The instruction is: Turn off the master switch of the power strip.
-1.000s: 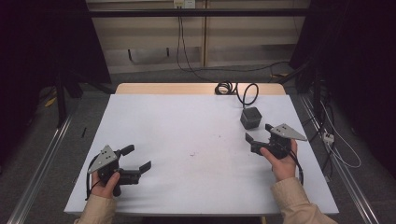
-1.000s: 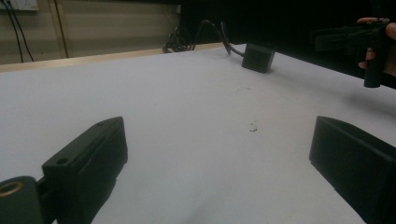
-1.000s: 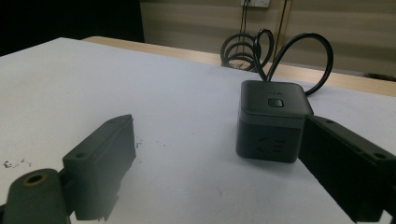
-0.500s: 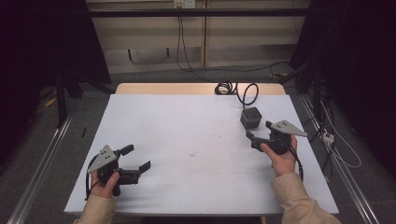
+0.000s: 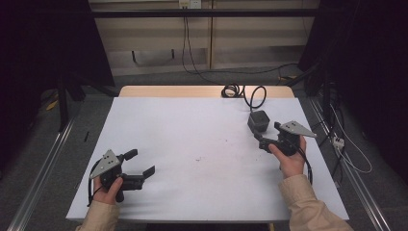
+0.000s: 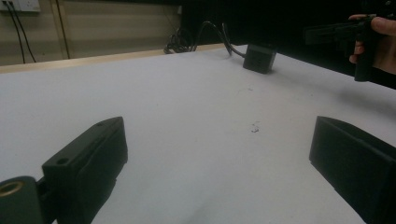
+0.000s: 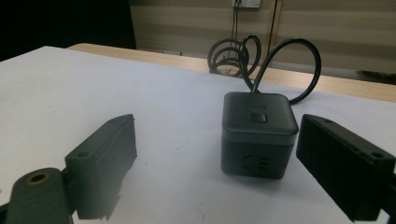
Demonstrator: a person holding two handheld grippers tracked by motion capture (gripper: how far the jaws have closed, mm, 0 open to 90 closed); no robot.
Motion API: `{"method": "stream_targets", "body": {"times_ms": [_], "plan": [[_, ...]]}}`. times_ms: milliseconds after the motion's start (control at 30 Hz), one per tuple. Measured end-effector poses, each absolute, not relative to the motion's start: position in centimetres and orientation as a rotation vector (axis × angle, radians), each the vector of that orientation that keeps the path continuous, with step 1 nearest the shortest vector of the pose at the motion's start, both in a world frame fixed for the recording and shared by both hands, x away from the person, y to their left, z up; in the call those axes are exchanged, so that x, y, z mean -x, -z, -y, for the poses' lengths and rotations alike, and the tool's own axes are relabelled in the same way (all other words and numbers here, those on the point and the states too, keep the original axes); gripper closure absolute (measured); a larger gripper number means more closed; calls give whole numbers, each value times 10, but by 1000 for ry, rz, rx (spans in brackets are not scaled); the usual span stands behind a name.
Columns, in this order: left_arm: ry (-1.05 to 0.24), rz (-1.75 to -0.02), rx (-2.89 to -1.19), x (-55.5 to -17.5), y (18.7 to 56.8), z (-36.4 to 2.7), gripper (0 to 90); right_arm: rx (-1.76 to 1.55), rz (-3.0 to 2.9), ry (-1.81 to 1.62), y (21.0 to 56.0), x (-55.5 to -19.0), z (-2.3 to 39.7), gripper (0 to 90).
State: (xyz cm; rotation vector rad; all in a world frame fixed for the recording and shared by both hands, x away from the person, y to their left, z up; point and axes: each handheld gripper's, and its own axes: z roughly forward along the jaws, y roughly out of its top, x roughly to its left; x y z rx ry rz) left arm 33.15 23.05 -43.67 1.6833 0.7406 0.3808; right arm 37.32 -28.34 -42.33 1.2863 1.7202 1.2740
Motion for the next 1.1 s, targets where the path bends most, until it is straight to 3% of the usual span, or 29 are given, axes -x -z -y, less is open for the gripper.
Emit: {"method": "stream_targets", "body": {"times_ms": [1100], "plan": [[-379, -739, -1683, -332, 437, -231, 42, -1286, -1714, -1240, 418, -392, 284, 130]]}}
